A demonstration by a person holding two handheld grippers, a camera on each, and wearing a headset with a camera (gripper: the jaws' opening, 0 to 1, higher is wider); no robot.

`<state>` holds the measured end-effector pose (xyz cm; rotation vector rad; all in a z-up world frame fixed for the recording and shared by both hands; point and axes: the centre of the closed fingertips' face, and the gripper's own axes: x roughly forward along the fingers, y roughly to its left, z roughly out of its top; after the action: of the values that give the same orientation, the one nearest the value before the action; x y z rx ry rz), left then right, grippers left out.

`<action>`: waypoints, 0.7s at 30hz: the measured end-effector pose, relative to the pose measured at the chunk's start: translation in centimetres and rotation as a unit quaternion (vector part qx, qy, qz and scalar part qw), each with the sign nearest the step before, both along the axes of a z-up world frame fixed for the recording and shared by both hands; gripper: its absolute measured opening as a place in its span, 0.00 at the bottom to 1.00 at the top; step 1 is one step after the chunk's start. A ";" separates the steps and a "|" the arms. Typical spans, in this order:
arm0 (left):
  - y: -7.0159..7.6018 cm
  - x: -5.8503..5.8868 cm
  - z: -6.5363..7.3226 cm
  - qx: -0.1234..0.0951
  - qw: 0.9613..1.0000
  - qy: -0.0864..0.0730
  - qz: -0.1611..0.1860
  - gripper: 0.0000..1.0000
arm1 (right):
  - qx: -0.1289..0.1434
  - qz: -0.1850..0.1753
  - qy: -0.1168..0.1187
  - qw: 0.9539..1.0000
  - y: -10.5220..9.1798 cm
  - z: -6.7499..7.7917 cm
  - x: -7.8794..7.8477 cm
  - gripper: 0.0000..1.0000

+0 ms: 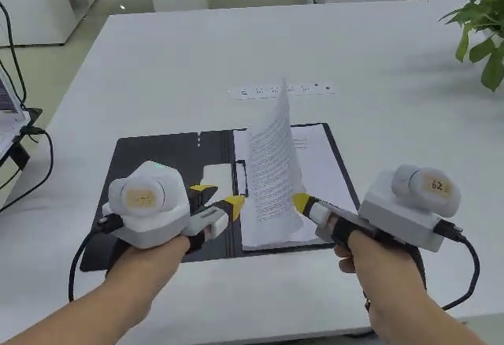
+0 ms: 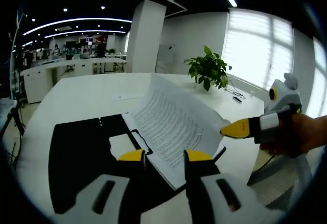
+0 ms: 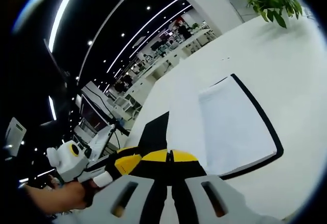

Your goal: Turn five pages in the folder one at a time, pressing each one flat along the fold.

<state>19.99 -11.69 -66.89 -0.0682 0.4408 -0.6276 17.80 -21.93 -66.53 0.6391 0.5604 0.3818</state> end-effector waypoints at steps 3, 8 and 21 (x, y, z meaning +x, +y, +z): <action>1.8 -0.4 0.5 0.006 1.000 -0.010 0.009 0.28 | -0.004 0.016 -0.009 1.000 1.6 0.7 0.2 0.00; 3.9 -1.4 1.3 0.016 0.999 -0.026 0.012 0.28 | -0.009 0.045 -0.018 0.999 4.6 1.4 0.3 0.00; 10.3 -3.2 2.6 0.019 0.998 -0.044 0.048 0.26 | -0.066 0.131 -0.013 0.989 13.1 0.1 0.6 0.00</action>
<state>16.78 -1.37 -64.32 -0.0251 0.3614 -0.5251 18.43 -8.88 -66.42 0.4338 0.6423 0.5940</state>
